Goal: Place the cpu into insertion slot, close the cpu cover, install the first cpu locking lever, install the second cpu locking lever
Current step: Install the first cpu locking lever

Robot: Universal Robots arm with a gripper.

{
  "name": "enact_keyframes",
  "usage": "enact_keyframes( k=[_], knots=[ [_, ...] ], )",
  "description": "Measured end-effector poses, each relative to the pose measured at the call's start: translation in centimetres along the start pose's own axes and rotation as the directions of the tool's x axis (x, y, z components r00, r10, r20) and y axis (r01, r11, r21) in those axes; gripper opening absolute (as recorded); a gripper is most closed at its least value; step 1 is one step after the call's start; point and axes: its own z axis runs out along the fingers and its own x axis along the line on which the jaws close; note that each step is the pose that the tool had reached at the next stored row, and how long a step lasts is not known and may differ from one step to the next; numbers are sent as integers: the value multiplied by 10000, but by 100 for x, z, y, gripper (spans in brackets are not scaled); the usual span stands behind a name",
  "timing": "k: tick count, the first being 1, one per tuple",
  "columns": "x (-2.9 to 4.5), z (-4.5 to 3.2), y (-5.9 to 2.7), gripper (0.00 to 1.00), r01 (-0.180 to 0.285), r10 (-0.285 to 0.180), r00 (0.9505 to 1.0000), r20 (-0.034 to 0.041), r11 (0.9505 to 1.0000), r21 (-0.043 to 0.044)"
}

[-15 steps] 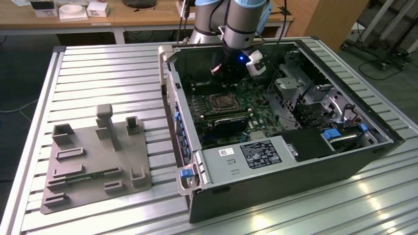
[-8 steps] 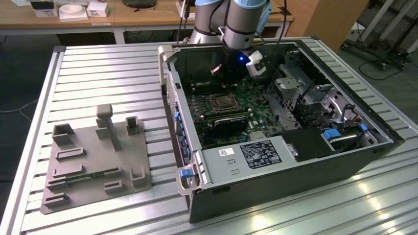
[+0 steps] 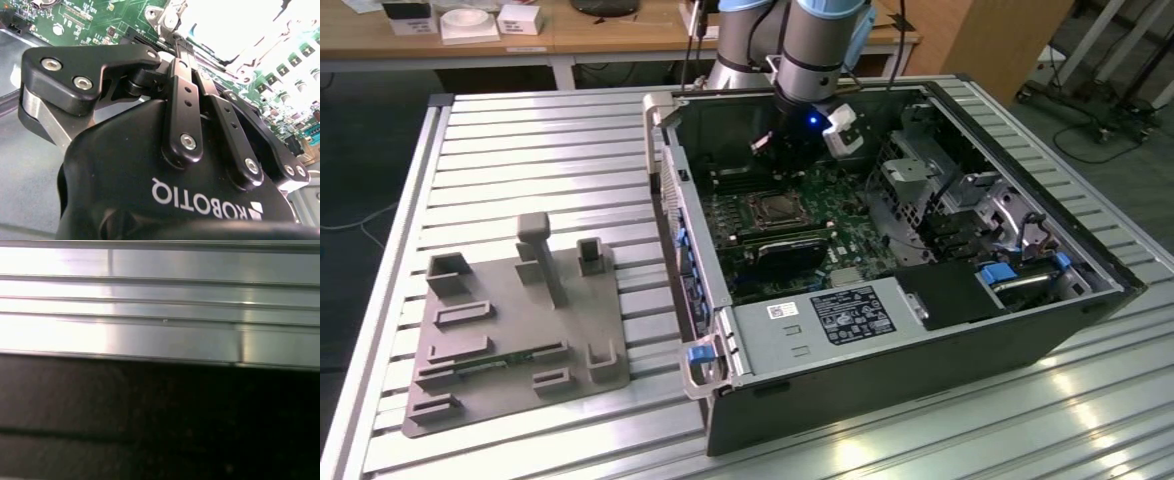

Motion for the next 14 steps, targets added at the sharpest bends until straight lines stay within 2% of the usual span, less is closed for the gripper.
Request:
enact_keyframes(
  k=[3,14],
  knots=[
    [0,-19,1,10,-1,1,10000,0,10000,-12],
    [0,-2,-17,10,0,0,10000,-2,10000,-10]
  ],
)
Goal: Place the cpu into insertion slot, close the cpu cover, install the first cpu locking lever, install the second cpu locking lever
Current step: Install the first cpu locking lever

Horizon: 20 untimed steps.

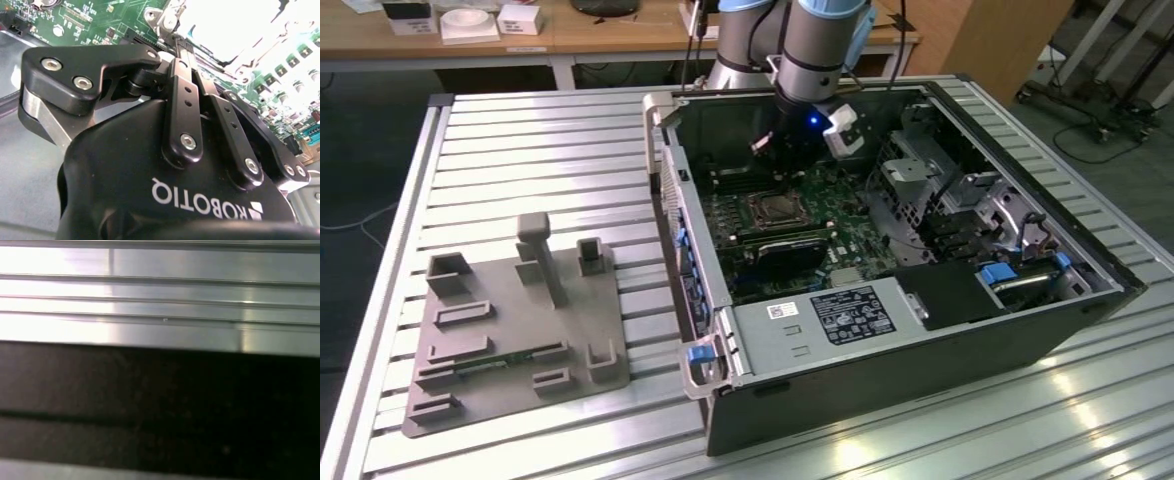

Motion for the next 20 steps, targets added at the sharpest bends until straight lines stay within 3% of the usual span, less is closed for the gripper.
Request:
enact_keyframes(
  k=[20],
  knots=[
    [1,-15,-23,10,1,-1,10000,0,10000,-4]
  ],
)
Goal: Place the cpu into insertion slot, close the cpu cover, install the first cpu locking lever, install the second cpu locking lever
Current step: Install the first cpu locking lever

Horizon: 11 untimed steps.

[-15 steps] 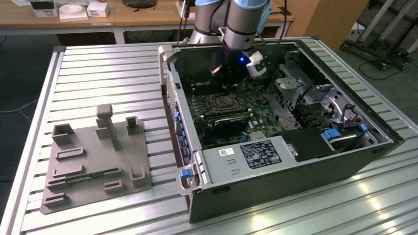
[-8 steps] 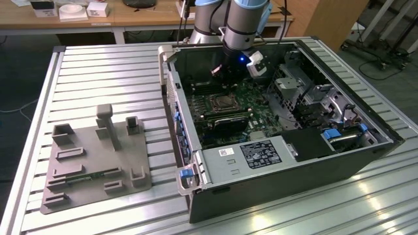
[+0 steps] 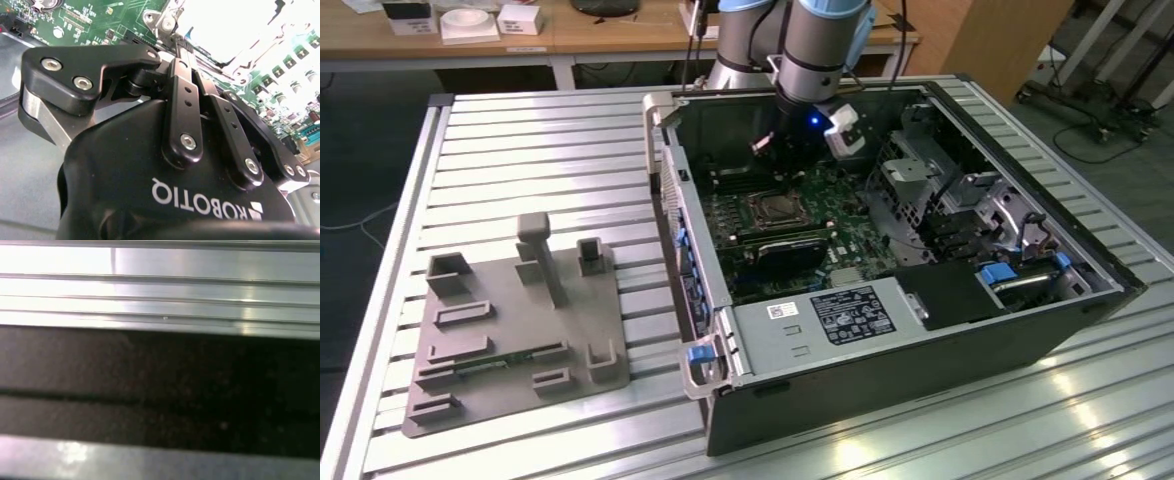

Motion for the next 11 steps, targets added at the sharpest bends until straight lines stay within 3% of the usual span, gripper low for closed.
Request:
enact_keyframes(
  k=[11],
  knots=[
    [1,-1,-20,10,-1,1,10000,0,10000,4]
  ],
)
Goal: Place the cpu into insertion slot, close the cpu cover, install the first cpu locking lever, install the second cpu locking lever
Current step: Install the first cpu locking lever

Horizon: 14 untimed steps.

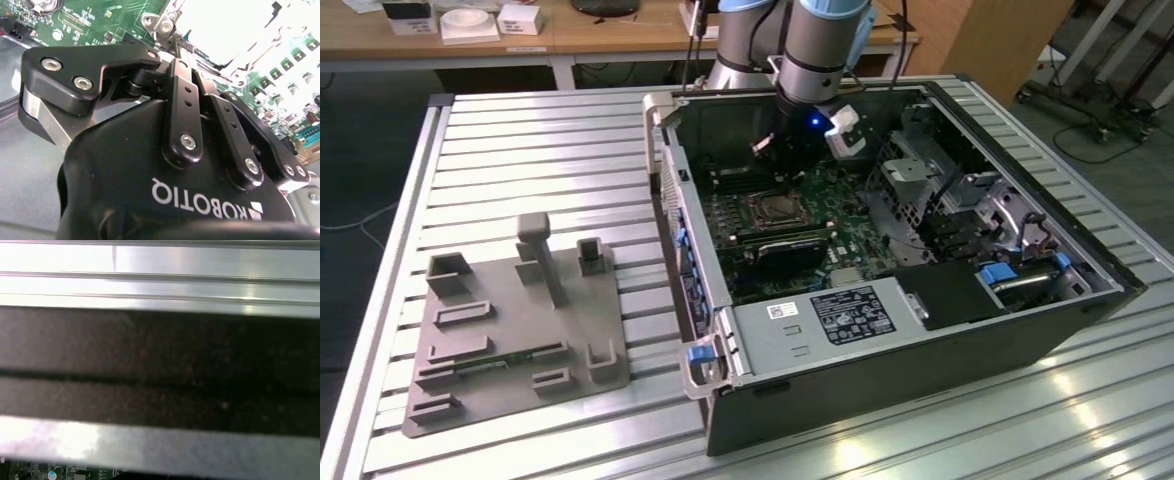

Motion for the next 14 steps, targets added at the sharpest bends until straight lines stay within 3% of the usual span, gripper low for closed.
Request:
enact_keyframes(
  k=[6,14],
  knots=[
    [0,2,0,10,1,-1,10000,1,10000,2],
    [0,-43,3,10,-2,2,10000,12,9998,-189]
  ],
)
